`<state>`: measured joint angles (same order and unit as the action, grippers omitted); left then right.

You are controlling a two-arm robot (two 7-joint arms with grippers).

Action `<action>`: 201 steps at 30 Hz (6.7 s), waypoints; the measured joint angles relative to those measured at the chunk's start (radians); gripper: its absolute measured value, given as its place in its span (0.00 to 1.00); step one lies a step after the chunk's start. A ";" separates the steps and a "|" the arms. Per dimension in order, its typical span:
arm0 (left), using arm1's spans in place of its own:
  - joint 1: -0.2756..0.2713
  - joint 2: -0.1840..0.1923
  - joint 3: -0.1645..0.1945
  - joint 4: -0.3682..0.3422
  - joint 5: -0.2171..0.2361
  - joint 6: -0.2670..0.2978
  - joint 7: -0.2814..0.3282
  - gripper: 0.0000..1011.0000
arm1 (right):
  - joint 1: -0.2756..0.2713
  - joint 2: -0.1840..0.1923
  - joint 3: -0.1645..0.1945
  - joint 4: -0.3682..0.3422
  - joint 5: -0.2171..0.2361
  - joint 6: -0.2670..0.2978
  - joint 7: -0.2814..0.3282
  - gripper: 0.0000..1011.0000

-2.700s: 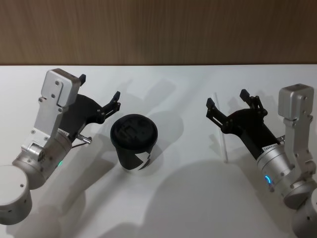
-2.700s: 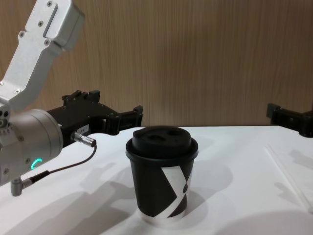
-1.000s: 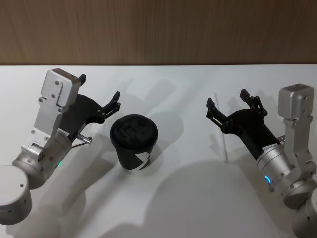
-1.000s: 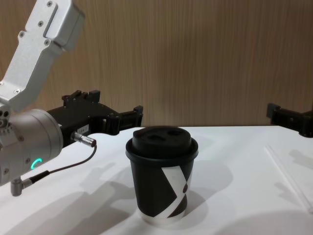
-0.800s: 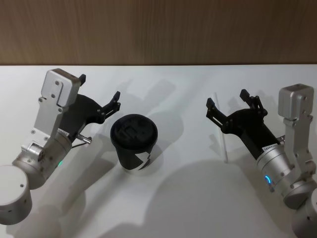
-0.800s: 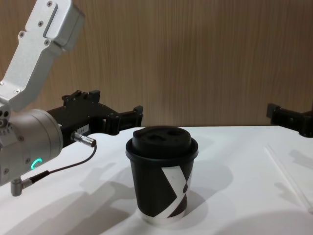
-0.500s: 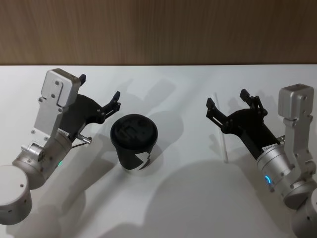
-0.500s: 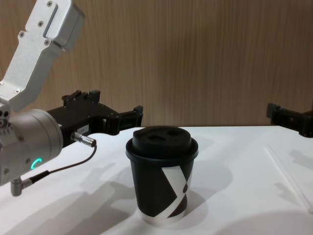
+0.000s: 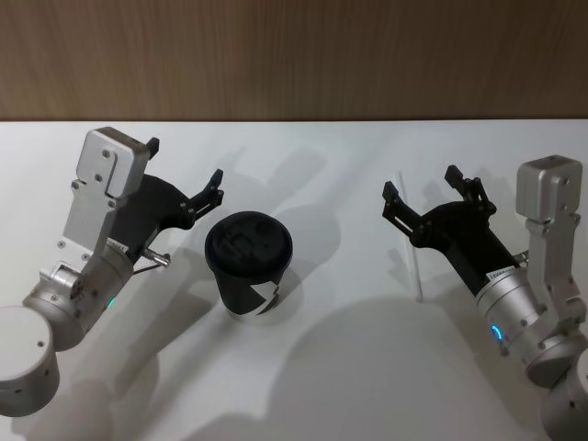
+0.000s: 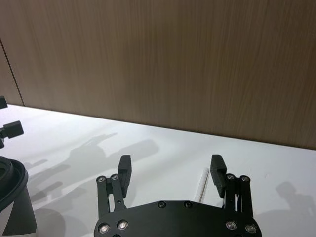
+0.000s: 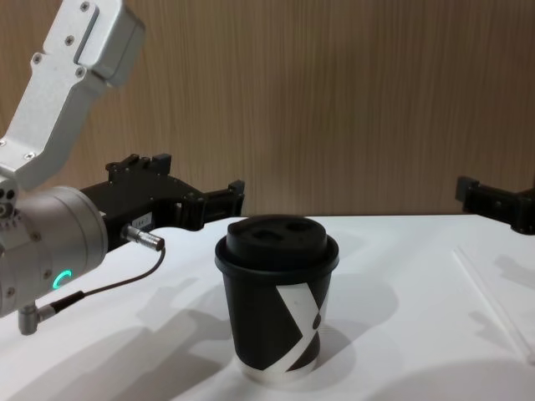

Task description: Pick up the straw with one hand, pass it to the other hand, and insert it into the cup.

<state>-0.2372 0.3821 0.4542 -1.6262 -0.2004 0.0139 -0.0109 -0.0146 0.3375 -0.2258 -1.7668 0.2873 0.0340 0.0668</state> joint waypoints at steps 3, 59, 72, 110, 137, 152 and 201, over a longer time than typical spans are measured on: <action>0.000 0.000 0.000 0.000 0.000 0.000 0.000 0.99 | 0.000 0.000 0.000 0.000 0.000 0.000 0.000 0.99; 0.000 0.000 0.000 0.000 0.000 0.000 0.000 0.99 | -0.151 0.037 0.057 -0.109 0.040 0.262 0.039 0.99; 0.000 0.000 0.000 0.000 0.000 0.000 0.000 0.99 | -0.149 0.034 0.058 -0.088 0.017 0.262 0.047 0.99; 0.000 0.000 0.000 0.000 0.000 0.000 0.000 0.99 | -0.082 0.020 0.049 0.007 -0.052 0.235 0.079 0.99; 0.000 0.000 0.000 0.000 0.000 0.000 0.000 0.99 | -0.088 0.006 0.062 0.012 -0.064 0.259 0.102 0.51; 0.000 0.000 0.000 0.000 0.000 0.000 0.000 0.99 | -0.100 0.007 0.060 0.007 -0.067 0.259 0.137 0.07; 0.000 0.000 0.000 0.000 0.000 0.000 0.000 0.99 | -0.045 -0.007 0.144 -0.027 0.082 -0.167 0.332 0.00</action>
<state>-0.2372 0.3821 0.4543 -1.6262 -0.2004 0.0139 -0.0109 -0.0599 0.3305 -0.0814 -1.7943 0.3696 -0.1329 0.3985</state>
